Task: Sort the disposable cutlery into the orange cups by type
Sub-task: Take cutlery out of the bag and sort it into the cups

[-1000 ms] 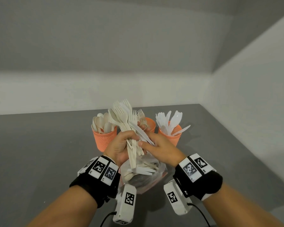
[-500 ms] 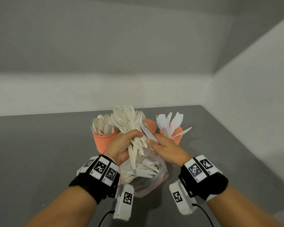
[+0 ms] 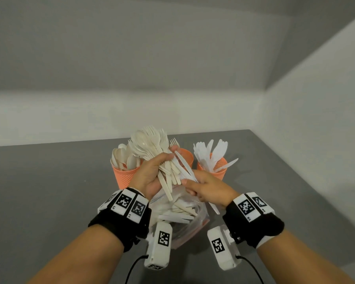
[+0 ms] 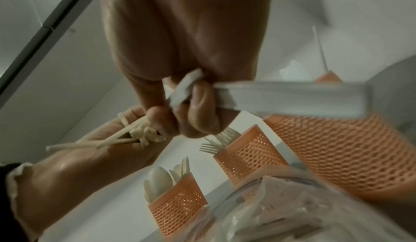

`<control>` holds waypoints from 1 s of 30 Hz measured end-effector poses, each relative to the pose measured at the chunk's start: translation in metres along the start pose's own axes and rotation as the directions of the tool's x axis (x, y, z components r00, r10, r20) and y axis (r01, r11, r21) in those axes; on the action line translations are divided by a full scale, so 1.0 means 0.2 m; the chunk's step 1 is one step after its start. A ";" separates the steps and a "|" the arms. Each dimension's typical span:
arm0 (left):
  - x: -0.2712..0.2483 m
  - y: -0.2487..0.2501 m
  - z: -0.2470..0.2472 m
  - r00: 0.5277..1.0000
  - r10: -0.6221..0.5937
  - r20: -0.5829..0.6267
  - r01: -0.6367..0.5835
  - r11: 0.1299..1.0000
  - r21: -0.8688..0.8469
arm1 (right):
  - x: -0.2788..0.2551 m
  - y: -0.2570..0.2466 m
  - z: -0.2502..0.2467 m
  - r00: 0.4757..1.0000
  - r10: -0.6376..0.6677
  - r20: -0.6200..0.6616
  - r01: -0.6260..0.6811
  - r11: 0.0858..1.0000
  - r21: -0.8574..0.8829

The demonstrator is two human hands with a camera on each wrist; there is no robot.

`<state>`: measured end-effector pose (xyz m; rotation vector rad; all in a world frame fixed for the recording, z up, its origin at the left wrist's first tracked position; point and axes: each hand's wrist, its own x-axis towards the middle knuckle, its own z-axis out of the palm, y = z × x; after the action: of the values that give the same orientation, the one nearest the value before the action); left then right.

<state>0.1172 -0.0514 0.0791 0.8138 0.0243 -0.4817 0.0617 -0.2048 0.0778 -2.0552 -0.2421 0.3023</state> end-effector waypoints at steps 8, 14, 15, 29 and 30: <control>0.03 0.02 0.01 0.994 -0.010 -0.104 0.001 0.996 -0.089 | -0.05 0.04 0.01 0.994 0.076 0.075 -0.084 0.990 0.110; 0.03 0.01 0.05 0.998 -0.006 -0.068 0.003 0.999 -0.043 | -0.01 0.05 0.05 0.999 0.039 0.000 -0.039 0.996 0.081; 0.03 0.03 0.05 0.998 0.009 -0.068 -0.013 0.998 -0.062 | -0.02 0.07 0.04 0.999 0.046 0.012 -0.046 0.997 0.060; 0.00 -0.02 -0.07 0.991 -0.034 0.128 0.007 0.979 0.202 | 0.05 -0.05 -0.37 0.703 -0.190 -0.686 0.271 0.962 0.012; 0.00 -0.04 -0.07 0.988 -0.014 0.153 -0.024 0.968 0.248 | 0.10 -0.05 -0.38 0.694 -0.186 -0.695 0.268 0.963 0.011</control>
<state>0.1166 -0.0461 0.0645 1.0208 -0.1844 -0.5483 0.1046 -0.2574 0.1199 -1.8554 -0.0098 -0.6054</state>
